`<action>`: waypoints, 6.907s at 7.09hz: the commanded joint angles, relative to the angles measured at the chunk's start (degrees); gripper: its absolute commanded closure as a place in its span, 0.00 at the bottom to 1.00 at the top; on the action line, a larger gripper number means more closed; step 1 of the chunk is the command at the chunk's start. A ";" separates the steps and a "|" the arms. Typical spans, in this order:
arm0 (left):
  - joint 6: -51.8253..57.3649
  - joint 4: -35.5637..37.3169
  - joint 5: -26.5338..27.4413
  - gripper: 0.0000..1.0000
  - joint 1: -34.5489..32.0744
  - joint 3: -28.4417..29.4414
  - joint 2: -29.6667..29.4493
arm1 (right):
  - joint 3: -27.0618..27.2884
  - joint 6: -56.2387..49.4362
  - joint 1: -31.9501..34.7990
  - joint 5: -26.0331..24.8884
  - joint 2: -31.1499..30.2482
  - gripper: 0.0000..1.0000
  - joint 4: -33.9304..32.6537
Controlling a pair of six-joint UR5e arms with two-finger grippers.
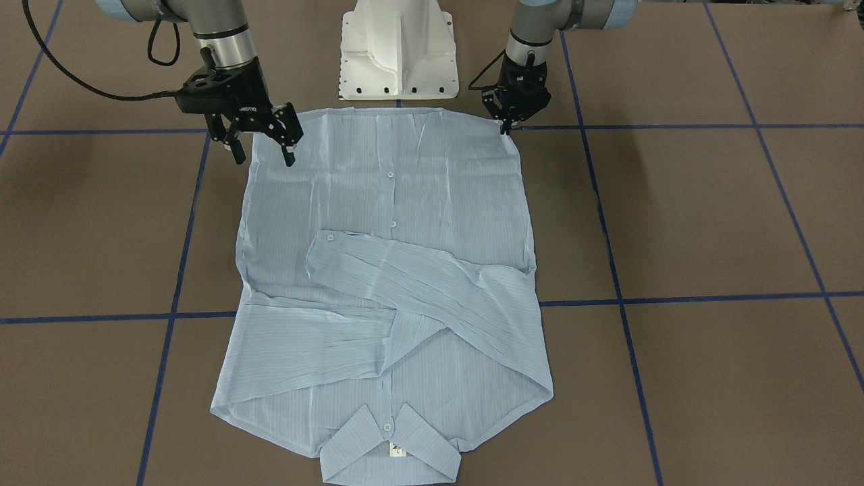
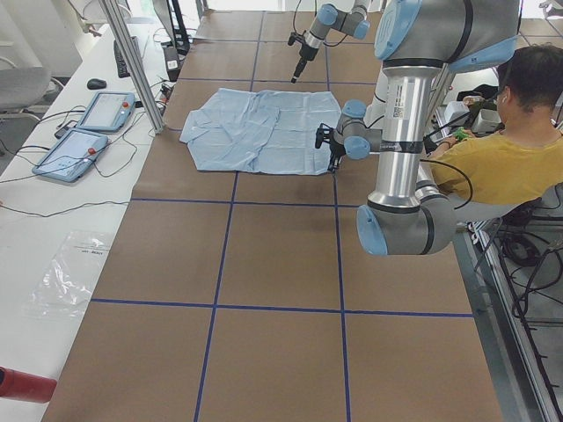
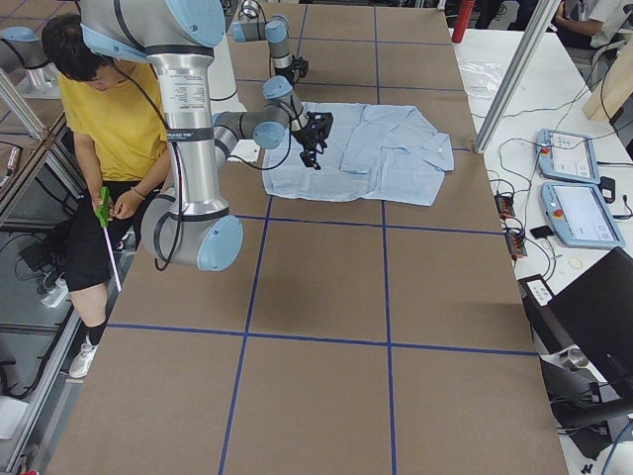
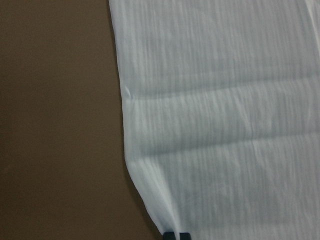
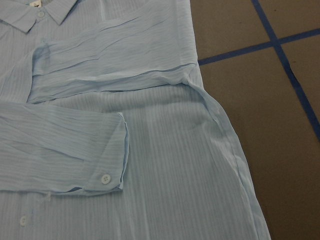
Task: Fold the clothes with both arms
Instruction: 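Lower both grippers to the shirt hem corners nearest the robot, then grasp the hem corners with both grippers, then lift the hem with both grippers and fold it toward the collar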
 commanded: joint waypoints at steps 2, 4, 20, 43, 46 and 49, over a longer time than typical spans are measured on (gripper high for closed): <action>0.00 -0.08 0.07 1.00 -0.06 -0.12 -0.53 | -0.11 0.09 -0.91 0.16 -4.00 0.00 3.79; 0.00 -0.17 0.16 1.00 0.03 -0.56 -0.71 | -0.02 0.09 -3.18 -1.50 -11.98 0.00 13.53; -0.08 -0.53 5.96 1.00 0.91 -1.70 -0.54 | -1.85 12.22 -25.96 -18.74 -15.01 0.59 4.52; 16.78 30.16 -12.85 1.00 -22.61 -15.18 -17.06 | 17.95 0.12 2.81 -0.98 11.78 1.00 -33.18; 16.53 22.82 -7.42 1.00 -27.04 -3.52 -21.62 | 5.85 -2.90 14.71 -1.07 16.61 1.00 -26.91; 16.53 2.96 -3.71 1.00 -27.48 14.67 -21.80 | -12.89 -5.70 17.01 -1.16 16.54 1.00 -8.71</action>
